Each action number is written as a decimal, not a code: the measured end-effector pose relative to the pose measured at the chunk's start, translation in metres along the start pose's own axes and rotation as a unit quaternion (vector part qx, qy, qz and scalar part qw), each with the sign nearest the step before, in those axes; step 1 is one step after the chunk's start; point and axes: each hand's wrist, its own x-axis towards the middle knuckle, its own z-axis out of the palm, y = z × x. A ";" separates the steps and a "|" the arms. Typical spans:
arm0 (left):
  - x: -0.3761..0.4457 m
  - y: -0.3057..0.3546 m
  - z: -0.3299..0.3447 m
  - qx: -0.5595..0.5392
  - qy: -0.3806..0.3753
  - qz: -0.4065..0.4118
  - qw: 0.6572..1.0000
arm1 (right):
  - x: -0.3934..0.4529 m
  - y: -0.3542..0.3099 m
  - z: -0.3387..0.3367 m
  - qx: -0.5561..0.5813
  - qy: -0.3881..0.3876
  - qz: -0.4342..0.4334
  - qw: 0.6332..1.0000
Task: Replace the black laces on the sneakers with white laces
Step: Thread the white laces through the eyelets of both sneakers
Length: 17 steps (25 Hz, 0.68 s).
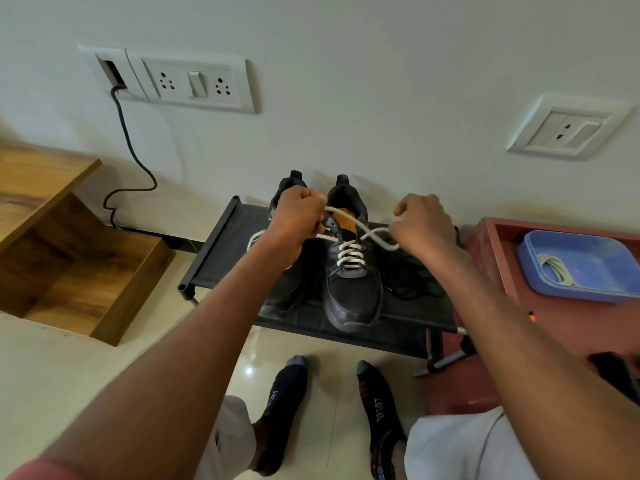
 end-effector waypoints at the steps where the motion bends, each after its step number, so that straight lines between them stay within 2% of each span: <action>1: 0.001 0.000 0.001 0.006 -0.007 0.008 1.000 | 0.000 -0.006 0.004 0.050 -0.026 -0.041 0.998; 2: 0.001 0.001 0.003 0.009 -0.020 0.015 1.000 | -0.002 -0.015 0.006 0.141 -0.055 -0.073 0.986; 4: 0.003 0.000 0.007 -0.003 -0.035 0.016 0.999 | -0.006 -0.030 0.009 0.333 -0.133 -0.075 0.930; 5: 0.004 0.001 0.008 -0.014 -0.034 0.013 0.999 | -0.005 -0.031 0.012 0.359 -0.133 -0.067 0.921; 7: 0.006 0.000 0.007 -0.010 -0.027 0.008 1.000 | 0.004 -0.026 0.016 0.299 -0.065 -0.047 0.951; 9: 0.009 -0.001 0.006 0.014 -0.024 0.007 1.000 | 0.008 -0.020 0.019 0.164 -0.003 -0.041 0.986; 10: 0.011 -0.003 0.006 0.023 -0.024 0.007 0.999 | 0.007 -0.020 0.020 0.159 -0.005 -0.053 0.986; 13: 0.017 -0.005 0.004 0.051 -0.030 0.024 0.998 | 0.006 -0.029 0.023 0.332 -0.090 -0.086 0.935; 14: 0.018 -0.005 0.003 0.062 -0.031 0.035 0.997 | 0.005 -0.032 0.023 0.351 -0.094 -0.094 0.927; 17: 0.022 -0.007 0.000 0.083 -0.034 0.055 0.994 | 0.010 -0.035 0.030 0.259 -0.064 -0.123 0.956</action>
